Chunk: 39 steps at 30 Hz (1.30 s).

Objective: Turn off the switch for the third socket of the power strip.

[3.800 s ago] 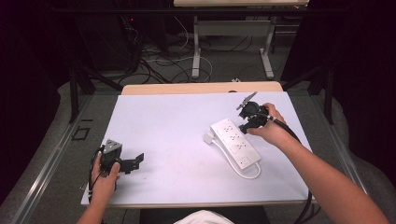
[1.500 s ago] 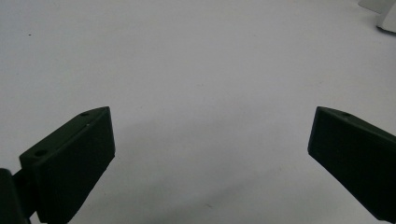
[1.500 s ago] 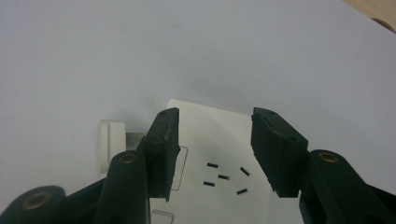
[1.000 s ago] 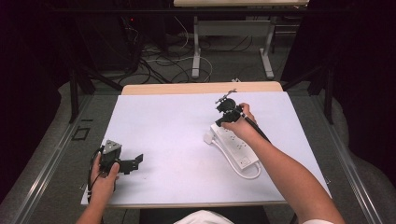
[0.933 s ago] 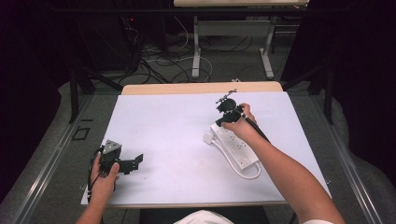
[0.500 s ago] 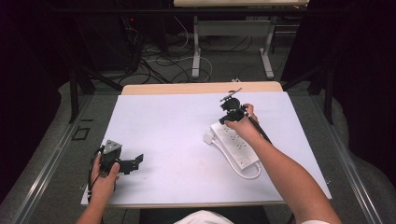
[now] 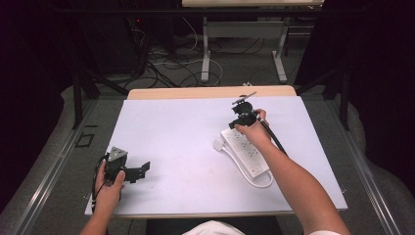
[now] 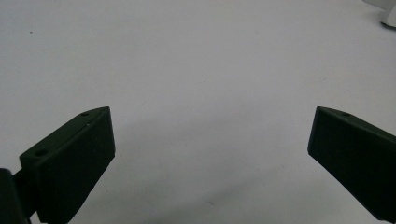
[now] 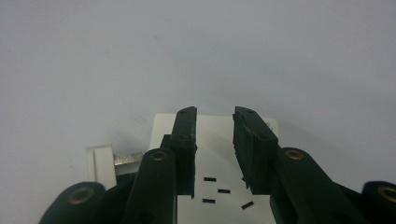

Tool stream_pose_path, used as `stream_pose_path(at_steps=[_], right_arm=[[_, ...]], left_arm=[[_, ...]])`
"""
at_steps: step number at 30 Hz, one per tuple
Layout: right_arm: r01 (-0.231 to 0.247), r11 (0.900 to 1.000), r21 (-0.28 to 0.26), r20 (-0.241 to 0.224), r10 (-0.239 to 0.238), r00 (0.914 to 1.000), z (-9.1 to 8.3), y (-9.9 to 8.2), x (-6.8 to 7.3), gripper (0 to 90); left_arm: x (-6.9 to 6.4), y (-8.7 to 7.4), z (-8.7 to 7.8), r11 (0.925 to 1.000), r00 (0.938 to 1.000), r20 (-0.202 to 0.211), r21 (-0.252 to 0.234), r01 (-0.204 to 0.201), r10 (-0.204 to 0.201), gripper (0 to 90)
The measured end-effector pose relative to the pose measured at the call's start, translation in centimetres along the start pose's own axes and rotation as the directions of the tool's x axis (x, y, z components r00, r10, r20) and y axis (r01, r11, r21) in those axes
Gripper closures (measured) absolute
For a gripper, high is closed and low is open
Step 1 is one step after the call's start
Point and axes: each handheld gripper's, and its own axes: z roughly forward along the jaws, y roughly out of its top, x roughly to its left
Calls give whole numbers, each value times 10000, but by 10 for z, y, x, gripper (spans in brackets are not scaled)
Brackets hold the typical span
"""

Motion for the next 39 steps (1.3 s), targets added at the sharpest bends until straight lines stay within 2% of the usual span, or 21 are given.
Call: stream_pose_path(at_steps=[3,6,7,8,10,12,17,18,19,21,22,24,26,30,31,32,33,35,39], right_arm=[[-54,10000,-5,-58,54,10000,4,-1,1,720],[-22,9995,302,-15,22,10000,5,-1,1,742],[11,9999,143,-154,-9,9999,6,-2,1,752],[-22,9994,358,-37,23,10000,5,-2,2,763],[-18,9985,550,-100,24,9999,5,-2,3,794],[-40,9988,497,-274,54,9996,5,-3,3,823],[-231,9973,690,-386,258,9989,5,-4,7,857],[-395,9951,903,-385,432,9983,6,-5,9,867],[-201,9951,967,-360,237,9991,6,-5,9,873],[-266,9945,1017,-516,320,9982,7,-6,11,879],[-63,9955,943,-536,114,9985,9,-6,11,886],[-156,9908,1343,-455,219,9987,8,-6,13,900],[10,9914,1306,-526,60,9986,9,-7,13,900],[-139,9890,1474,-526,219,9984,9,-7,16,900],[147,9897,1421,-478,-80,9988,10,-7,15,900],[147,9897,1421,-478,-80,9988,10,-7,15,900],[-152,9858,1674,-450,230,9987,8,-6,17,900],[-5,9889,1487,-522,84,9986,9,-7,16,900],[-147,9922,1238,-673,232,9975,11,-9,14,900]], left_arm=[[0,0,0,10000,10000,2,-10,-15,15,6],[0,0,0,10000,10000,-5,-49,-5,5,6],[0,0,0,10000,10000,-3,-44,-5,5,6],[0,0,0,10000,10000,-4,-35,-6,6,6],[0,0,0,10000,10000,1,-43,-1,1,7],[0,0,0,10000,10000,0,-45,-2,2,6],[0,0,0,10000,10000,-5,-5,-16,16,7],[0,0,0,10000,10000,-10,-5,-14,14,7],[0,0,0,10000,10000,-13,-13,-9,9,7],[0,0,0,10000,10000,-10,-11,-10,10,6],[0,0,0,10000,10000,-12,-11,-11,11,7],[0,0,0,10000,10000,-10,-8,-12,12,7],[0,0,0,10000,10000,-4,-6,-15,15,6],[0,0,0,10000,10000,2,2,-23,23,6],[0,0,0,10000,10000,-2,-3,-22,22,7],[0,0,0,10000,10000,-2,-3,-22,22,6],[0,0,0,10000,10000,3,-5,-28,28,7],[0,0,0,10000,10000,4,-3,-24,24,6],[0,0,1,10000,10000,-7,5,-29,29,7]])
